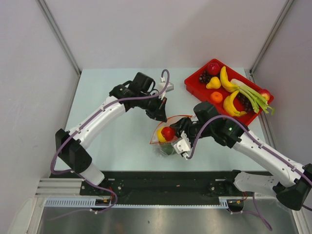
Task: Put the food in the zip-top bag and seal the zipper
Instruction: Place the fake fruit in the zipper food storage bag, then zip the zipper food storage bag at the center of the board, then place the zipper food storage bag at the center of the board.
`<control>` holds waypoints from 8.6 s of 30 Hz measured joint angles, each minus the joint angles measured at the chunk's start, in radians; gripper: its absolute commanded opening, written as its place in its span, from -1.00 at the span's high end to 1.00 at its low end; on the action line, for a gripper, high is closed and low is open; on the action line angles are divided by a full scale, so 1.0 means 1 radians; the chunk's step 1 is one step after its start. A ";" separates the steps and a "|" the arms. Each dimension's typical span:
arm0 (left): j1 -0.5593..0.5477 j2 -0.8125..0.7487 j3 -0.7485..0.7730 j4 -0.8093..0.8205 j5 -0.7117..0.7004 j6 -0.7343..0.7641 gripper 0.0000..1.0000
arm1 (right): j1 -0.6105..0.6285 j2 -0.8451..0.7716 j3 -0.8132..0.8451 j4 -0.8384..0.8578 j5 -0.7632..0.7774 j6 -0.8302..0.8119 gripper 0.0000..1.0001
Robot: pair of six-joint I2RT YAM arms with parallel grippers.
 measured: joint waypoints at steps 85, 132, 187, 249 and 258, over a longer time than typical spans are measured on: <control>-0.306 -0.253 -0.438 0.711 -0.129 0.210 -0.99 | -0.407 -0.028 -0.009 -0.144 -0.281 1.016 1.00; -0.185 -0.270 -0.587 0.870 0.000 0.199 1.00 | -0.488 -0.223 -0.306 0.380 -0.456 1.144 0.92; -0.267 -0.169 -0.354 0.729 0.031 0.372 1.00 | -0.493 -0.277 -0.313 0.351 -0.420 1.095 1.00; 0.338 -0.386 -0.653 0.401 -0.109 0.758 1.00 | -0.477 0.225 -0.304 0.625 -0.319 0.834 1.00; 0.168 -0.627 -0.920 0.309 -0.115 0.796 0.96 | -0.368 0.150 -0.427 0.305 -0.292 0.580 0.61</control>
